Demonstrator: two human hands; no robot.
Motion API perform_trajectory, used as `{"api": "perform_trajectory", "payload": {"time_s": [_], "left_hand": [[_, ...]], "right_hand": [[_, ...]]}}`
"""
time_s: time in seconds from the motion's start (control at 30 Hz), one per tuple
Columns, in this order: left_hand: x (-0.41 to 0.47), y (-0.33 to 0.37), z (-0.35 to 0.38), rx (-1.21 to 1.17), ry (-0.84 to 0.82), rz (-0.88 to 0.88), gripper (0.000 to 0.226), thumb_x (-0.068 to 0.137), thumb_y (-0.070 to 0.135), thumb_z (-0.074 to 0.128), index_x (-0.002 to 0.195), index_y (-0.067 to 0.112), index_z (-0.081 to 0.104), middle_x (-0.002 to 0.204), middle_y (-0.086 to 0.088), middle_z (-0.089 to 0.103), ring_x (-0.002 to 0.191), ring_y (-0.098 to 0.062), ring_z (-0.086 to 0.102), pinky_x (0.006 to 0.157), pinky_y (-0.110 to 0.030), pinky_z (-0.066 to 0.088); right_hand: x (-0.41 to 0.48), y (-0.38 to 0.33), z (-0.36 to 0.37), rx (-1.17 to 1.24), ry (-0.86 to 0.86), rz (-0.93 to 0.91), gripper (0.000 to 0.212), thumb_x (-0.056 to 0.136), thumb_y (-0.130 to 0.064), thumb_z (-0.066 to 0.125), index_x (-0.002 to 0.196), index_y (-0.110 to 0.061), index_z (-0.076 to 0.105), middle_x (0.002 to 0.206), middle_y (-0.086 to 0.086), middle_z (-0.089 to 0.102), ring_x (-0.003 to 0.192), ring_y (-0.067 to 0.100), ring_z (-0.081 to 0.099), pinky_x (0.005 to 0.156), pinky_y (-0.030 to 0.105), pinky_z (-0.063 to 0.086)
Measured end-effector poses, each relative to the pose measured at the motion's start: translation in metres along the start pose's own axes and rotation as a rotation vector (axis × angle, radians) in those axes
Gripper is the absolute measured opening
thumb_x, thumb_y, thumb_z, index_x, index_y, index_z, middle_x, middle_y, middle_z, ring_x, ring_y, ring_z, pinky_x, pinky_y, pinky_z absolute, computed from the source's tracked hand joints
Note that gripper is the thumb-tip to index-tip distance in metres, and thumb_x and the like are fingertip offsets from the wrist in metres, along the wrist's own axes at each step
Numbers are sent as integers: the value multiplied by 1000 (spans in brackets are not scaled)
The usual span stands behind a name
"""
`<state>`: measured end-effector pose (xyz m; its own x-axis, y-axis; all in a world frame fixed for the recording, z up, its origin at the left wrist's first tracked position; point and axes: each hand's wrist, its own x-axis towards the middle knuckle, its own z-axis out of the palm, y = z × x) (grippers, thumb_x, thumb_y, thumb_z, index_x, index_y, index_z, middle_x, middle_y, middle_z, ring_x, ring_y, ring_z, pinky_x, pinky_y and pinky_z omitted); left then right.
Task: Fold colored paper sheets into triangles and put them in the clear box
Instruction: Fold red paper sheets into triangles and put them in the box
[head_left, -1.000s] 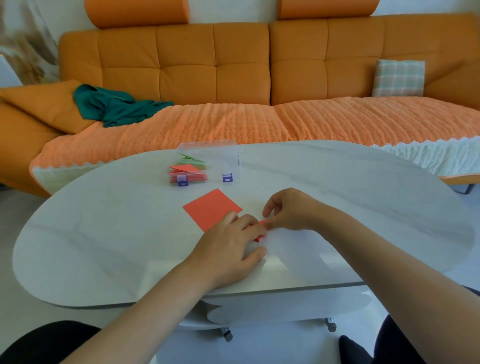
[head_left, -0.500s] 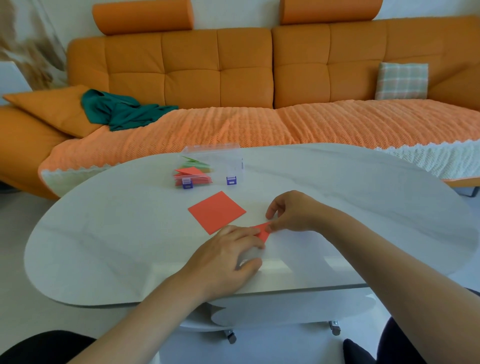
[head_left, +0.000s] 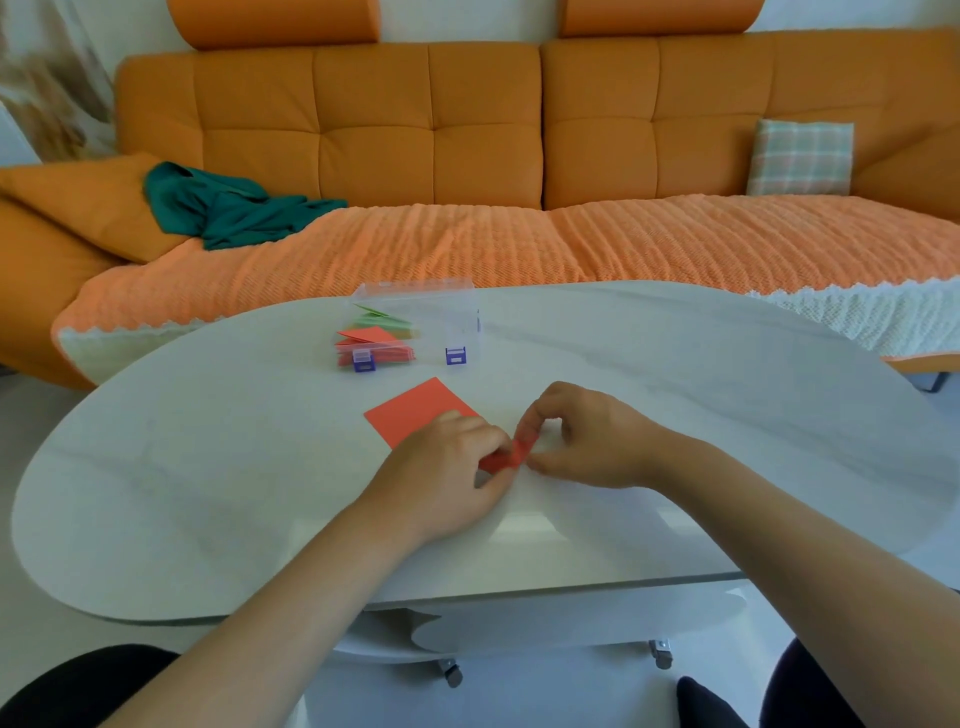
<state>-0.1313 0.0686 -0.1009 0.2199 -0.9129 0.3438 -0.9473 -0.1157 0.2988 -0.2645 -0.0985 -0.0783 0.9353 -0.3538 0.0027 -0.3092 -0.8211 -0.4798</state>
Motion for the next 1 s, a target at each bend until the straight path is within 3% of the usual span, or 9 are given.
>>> {"api": "perform_trajectory", "payload": {"time_s": [0.1,0.23,0.4,0.5,0.67,0.73,0.83,1.0], "left_hand": [[4,-4,-5,-43,-19,-23,14,92,30,57,96,28,71,83,12,67,78,-9,53,70,-28,47],[6,-8,-11,-138,-39,-97,20,92,22,56,95,31,74,84,13,70,81,-6,61,72,-29,52],[6,-1,-23,-259,52,-187,11,91,32,66,91,30,77,81,18,72,79,0,65,69,-20,53],[6,0,-27,-336,140,-247,12,88,32,68,82,29,78,77,18,72,76,-1,67,69,-27,55],[4,1,-31,-423,166,-299,10,83,28,70,75,27,76,73,16,72,71,-4,66,68,-28,56],[5,-1,-34,-455,174,-320,11,84,24,71,74,25,75,72,14,72,66,-3,64,64,-22,51],[7,-6,-40,-450,193,-352,11,85,18,72,75,22,75,69,15,72,61,0,62,60,-13,46],[5,-11,-39,-423,191,-372,13,86,15,71,75,22,75,70,16,72,64,0,64,62,-11,47]], "right_hand": [[-1,3,2,-1,8,-106,17,79,-39,77,92,-45,68,109,-21,57,82,-9,53,73,16,42],[4,0,13,121,133,-158,5,84,-32,78,87,-35,75,98,-19,65,78,7,60,77,32,53],[3,-13,4,177,186,-154,12,87,-27,71,80,-37,72,83,-20,69,81,5,57,73,20,49],[1,-24,2,266,233,-130,15,85,-25,68,75,-37,71,82,-20,69,79,7,56,71,17,46],[1,-35,2,371,254,-54,15,80,-22,70,68,-30,73,77,-15,71,74,20,60,71,34,53],[2,-35,-1,398,262,-9,15,79,-20,71,68,-29,75,74,-14,72,76,25,61,67,36,55],[5,-26,-4,424,270,43,15,80,-19,71,69,-28,76,72,-12,72,70,24,60,60,31,54],[11,-20,-1,390,255,133,12,82,-19,70,74,-25,77,57,-22,63,49,1,52,48,13,41]]}}
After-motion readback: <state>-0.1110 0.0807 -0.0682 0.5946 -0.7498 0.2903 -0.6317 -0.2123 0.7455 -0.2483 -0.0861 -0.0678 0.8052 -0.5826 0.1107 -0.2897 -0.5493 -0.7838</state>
